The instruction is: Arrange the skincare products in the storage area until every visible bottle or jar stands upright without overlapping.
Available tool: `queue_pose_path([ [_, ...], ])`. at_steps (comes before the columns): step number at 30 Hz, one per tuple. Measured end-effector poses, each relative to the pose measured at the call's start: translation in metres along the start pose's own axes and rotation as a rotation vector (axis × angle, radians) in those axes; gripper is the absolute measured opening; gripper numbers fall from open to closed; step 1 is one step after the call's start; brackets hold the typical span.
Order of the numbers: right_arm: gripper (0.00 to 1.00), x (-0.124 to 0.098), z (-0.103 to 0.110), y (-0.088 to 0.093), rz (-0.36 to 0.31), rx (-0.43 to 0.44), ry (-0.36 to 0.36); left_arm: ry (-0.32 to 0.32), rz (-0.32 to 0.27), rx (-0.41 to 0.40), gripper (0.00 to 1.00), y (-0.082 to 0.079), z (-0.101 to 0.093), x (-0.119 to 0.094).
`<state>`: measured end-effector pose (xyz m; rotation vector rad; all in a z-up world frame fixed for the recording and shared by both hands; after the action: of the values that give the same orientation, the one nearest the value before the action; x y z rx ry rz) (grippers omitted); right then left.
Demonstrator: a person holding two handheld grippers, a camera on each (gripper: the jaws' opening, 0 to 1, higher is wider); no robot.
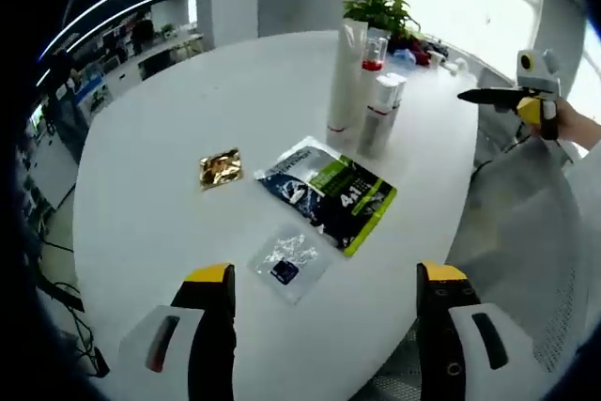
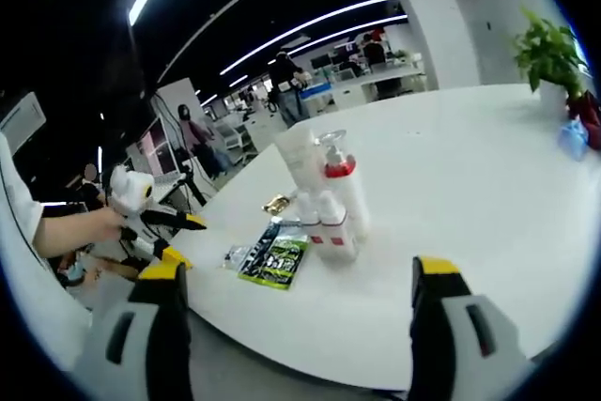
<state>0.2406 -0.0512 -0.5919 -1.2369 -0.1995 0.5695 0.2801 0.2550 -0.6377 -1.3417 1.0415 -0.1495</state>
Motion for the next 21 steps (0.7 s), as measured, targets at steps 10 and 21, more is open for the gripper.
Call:
queue_pose_path([
  [10, 1.00, -0.002, 0.002, 0.000, 0.000, -0.001, -0.011, -0.082, -0.064, -0.068, 0.84, 0.006, -0.006, -0.012],
  [21, 1.00, -0.003, 0.005, 0.000, -0.002, 0.003, -0.023, -0.152, -0.122, -0.159, 0.88, 0.015, -0.018, -0.025],
])
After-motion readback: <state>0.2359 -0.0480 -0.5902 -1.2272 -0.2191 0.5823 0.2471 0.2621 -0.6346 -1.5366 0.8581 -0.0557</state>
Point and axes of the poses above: the point that each gripper's makers call its tool centre point, and the gripper's own axes: x roughly forward along the fingers, z roughly to its left, y roughly out of its underside, the point moved 5 cm from there along -x, roughly backward along the fingers, and after that the axes turned 15 degrees about -z, right-handed, at the moved point
